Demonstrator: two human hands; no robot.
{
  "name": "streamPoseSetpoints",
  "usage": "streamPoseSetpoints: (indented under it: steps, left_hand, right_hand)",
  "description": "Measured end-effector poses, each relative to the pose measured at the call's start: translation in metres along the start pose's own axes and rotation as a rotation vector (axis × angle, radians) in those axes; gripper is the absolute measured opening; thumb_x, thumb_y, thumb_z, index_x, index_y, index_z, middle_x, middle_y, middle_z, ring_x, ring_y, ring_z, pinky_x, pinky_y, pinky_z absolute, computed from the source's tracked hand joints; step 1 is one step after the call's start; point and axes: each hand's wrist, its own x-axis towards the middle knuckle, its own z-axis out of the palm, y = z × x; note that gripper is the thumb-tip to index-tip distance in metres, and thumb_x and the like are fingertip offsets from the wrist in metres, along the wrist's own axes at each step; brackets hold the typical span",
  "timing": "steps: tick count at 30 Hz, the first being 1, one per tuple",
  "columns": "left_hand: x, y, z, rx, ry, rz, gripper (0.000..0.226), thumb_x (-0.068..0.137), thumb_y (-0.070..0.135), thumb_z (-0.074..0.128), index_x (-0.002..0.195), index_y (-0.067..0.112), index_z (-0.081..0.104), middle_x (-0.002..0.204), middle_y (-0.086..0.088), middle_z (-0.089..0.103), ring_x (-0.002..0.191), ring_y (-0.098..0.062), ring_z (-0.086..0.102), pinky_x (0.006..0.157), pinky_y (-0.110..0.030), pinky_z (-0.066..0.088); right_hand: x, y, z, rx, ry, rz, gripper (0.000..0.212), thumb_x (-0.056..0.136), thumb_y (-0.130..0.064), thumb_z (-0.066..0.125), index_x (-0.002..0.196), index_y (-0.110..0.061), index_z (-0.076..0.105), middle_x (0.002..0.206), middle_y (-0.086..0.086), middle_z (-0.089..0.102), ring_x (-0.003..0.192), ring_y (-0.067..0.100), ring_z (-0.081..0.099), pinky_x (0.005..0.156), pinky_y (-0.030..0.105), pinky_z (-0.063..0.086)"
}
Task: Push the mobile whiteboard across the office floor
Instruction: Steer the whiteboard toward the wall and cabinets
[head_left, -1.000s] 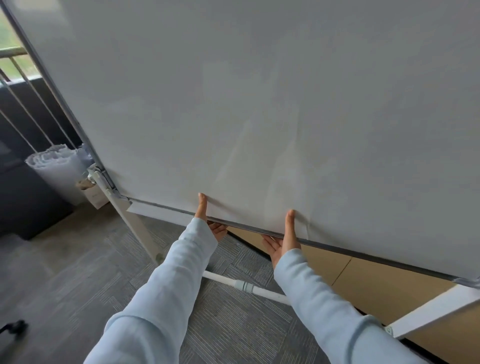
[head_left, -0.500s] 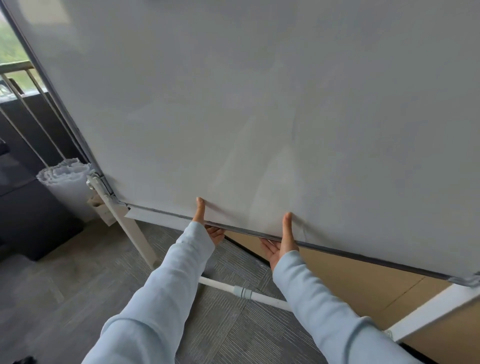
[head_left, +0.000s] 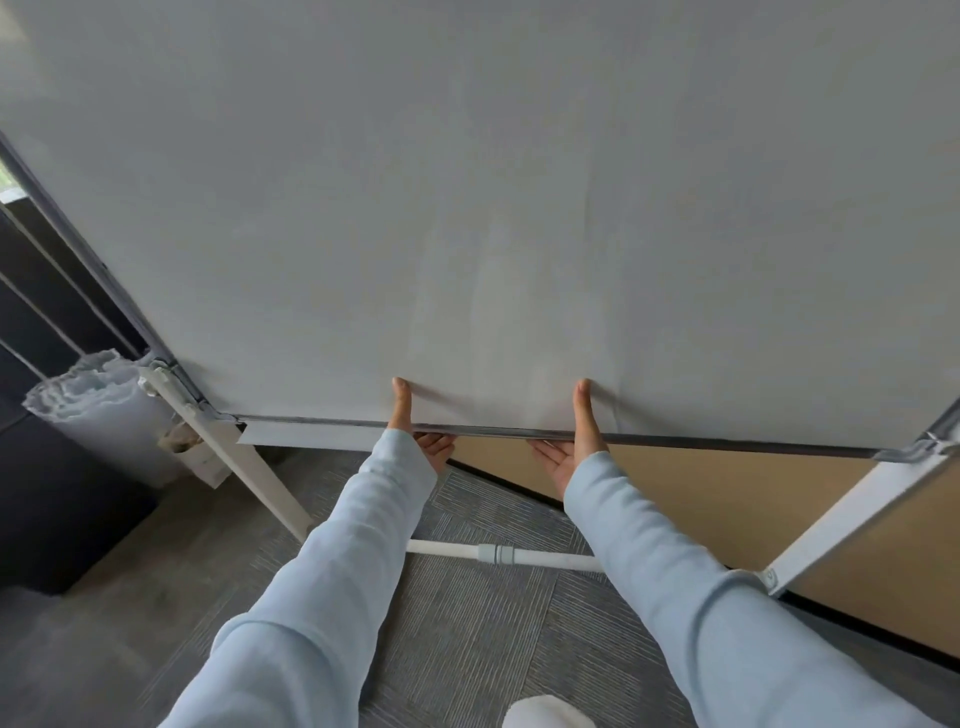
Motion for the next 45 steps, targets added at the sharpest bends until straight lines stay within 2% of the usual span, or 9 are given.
streamPoseSetpoints:
  steps: [6,12,15,18,22,24,32,39,45]
  left_hand:
    - [0.029,0.035,-0.015,-0.003,-0.005,-0.017,0.084,0.06,0.072,0.066,0.105,0.005,0.042,0.086,-0.017,0.054,0.076,-0.03,0.055,0.096,-0.041,0.042]
    - [0.077,0.095,-0.033,0.006,-0.037,-0.043,0.099,0.06,0.072,0.067,0.124,0.002,0.041,0.093,-0.017,0.055,0.104,-0.037,0.057,0.093,-0.043,0.043]
    - [0.104,0.132,-0.042,0.018,-0.035,-0.065,0.099,0.061,0.072,0.066,0.123,-0.002,0.042,0.101,-0.02,0.056,0.118,-0.039,0.051,0.095,-0.046,0.042]
    - [0.124,0.155,-0.046,0.044,-0.044,-0.058,0.095,0.061,0.072,0.065,0.117,-0.002,0.043,0.116,-0.023,0.054,0.119,-0.039,0.05,0.097,-0.046,0.041]
    - [0.147,0.18,-0.05,0.041,-0.026,-0.042,0.107,0.055,0.074,0.068,0.123,-0.004,0.043,0.099,-0.021,0.059,0.101,-0.038,0.057,0.088,-0.045,0.044]
    - [0.158,0.192,-0.054,0.053,-0.032,-0.029,0.099,0.056,0.074,0.067,0.117,-0.002,0.044,0.093,-0.019,0.058,0.095,-0.037,0.056,0.085,-0.044,0.044]
    - [0.21,0.244,-0.069,0.101,-0.07,-0.028,0.095,0.055,0.074,0.067,0.109,-0.001,0.046,0.094,-0.018,0.06,0.084,-0.033,0.059,0.085,-0.044,0.047]
    - [0.263,0.303,-0.079,0.137,-0.143,-0.103,0.101,0.052,0.074,0.069,0.117,0.001,0.044,0.1,-0.018,0.059,0.091,-0.033,0.061,0.091,-0.045,0.046]
    - [0.302,0.354,-0.085,0.146,-0.207,-0.147,0.098,0.055,0.07,0.072,0.124,0.009,0.038,0.107,-0.019,0.059,0.101,-0.037,0.06,0.102,-0.047,0.042]
  right_hand:
    - [0.019,0.016,0.037,0.013,0.008,0.009,0.116,0.041,-0.076,0.075,0.135,-0.014,0.046,0.127,0.016,0.06,0.093,0.026,0.07,0.079,0.033,0.055]
    - [0.058,0.044,0.095,0.059,-0.009,0.003,0.116,0.039,-0.072,0.077,0.134,-0.012,0.047,0.125,0.017,0.061,0.098,0.028,0.069,0.087,0.035,0.054]
    - [0.078,0.059,0.134,0.091,0.007,0.003,0.121,0.037,-0.072,0.079,0.136,-0.011,0.044,0.129,0.017,0.058,0.097,0.028,0.069,0.085,0.034,0.055]
    - [0.097,0.068,0.16,0.106,0.017,-0.004,0.118,0.042,-0.07,0.078,0.138,-0.012,0.042,0.132,0.017,0.056,0.099,0.029,0.068,0.087,0.036,0.055]
    - [0.111,0.076,0.187,0.108,-0.002,0.009,0.119,0.042,-0.07,0.077,0.139,-0.012,0.04,0.135,0.017,0.054,0.105,0.03,0.065,0.095,0.038,0.051]
    - [0.116,0.082,0.2,0.103,0.004,-0.001,0.118,0.042,-0.071,0.077,0.139,-0.013,0.041,0.134,0.016,0.054,0.106,0.029,0.065,0.098,0.039,0.049]
    - [0.145,0.099,0.26,0.104,0.06,-0.027,0.119,0.043,-0.072,0.073,0.141,-0.014,0.038,0.138,0.015,0.05,0.105,0.029,0.061,0.101,0.04,0.047]
    - [0.173,0.118,0.322,0.149,0.113,-0.084,0.128,0.034,-0.076,0.075,0.141,-0.016,0.039,0.138,0.014,0.05,0.095,0.026,0.064,0.089,0.037,0.052]
    - [0.194,0.13,0.375,0.175,0.117,-0.103,0.117,0.044,-0.071,0.074,0.141,-0.016,0.038,0.14,0.016,0.047,0.096,0.028,0.063,0.089,0.039,0.051]
